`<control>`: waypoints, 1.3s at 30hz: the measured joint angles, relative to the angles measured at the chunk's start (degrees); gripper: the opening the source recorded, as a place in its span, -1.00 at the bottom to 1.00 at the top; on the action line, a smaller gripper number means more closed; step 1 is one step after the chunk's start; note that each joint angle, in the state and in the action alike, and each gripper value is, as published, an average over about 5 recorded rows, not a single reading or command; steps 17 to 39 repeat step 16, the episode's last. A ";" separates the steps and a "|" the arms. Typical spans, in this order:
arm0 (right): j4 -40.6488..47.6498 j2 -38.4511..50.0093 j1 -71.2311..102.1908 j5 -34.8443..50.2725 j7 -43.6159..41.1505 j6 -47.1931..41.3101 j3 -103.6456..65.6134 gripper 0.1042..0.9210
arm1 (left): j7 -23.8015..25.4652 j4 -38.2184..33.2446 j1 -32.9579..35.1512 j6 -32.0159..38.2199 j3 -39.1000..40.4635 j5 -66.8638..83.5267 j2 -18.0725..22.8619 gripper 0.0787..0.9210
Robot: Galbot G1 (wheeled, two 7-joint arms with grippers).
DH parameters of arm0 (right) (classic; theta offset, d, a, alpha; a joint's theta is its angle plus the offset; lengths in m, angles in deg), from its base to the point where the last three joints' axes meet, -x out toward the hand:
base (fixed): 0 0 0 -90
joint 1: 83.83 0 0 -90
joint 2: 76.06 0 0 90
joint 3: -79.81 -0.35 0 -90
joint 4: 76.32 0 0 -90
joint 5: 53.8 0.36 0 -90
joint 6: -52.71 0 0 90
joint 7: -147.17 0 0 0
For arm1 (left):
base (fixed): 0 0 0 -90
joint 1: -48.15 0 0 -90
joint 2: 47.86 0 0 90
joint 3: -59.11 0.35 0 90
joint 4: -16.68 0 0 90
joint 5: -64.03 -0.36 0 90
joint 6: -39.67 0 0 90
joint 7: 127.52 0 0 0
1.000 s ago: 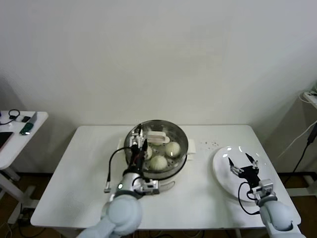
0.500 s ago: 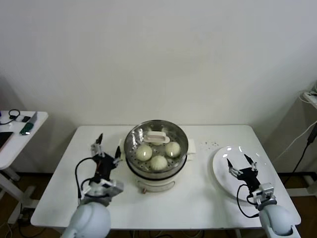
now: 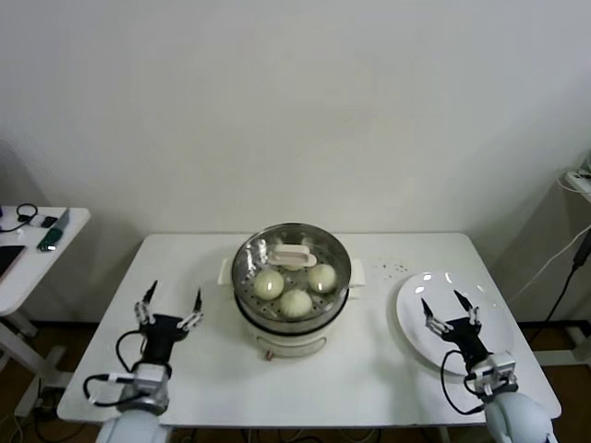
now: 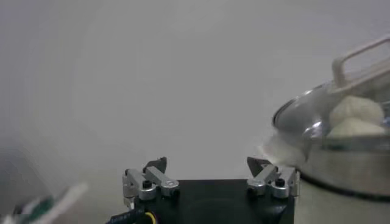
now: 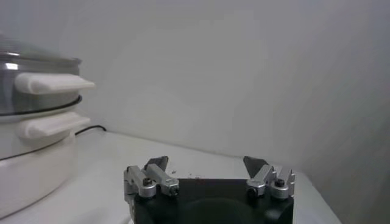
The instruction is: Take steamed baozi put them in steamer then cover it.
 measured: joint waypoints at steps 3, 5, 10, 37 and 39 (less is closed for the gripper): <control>-0.26 0.20 0.70 0.88 -0.25 0.71 -0.27 0.76 | 0.31 1.98 0.94 2.86 -2.10 2.59 1.61 0.77; -0.31 0.29 1.09 1.42 -0.37 1.12 -0.37 0.76 | 0.64 3.13 1.39 4.36 -3.18 3.98 2.48 0.77; -0.21 0.29 1.69 2.23 -0.69 2.08 -0.45 0.76 | 1.60 5.08 1.95 7.08 -4.98 6.22 4.22 0.77; -0.05 0.30 1.99 2.78 -0.85 2.73 -0.45 0.76 | 2.69 5.69 2.23 8.39 -5.95 7.44 5.76 0.77; -0.05 0.30 1.99 2.78 -0.85 2.73 -0.45 0.76 | 2.69 5.69 2.23 8.39 -5.95 7.44 5.76 0.77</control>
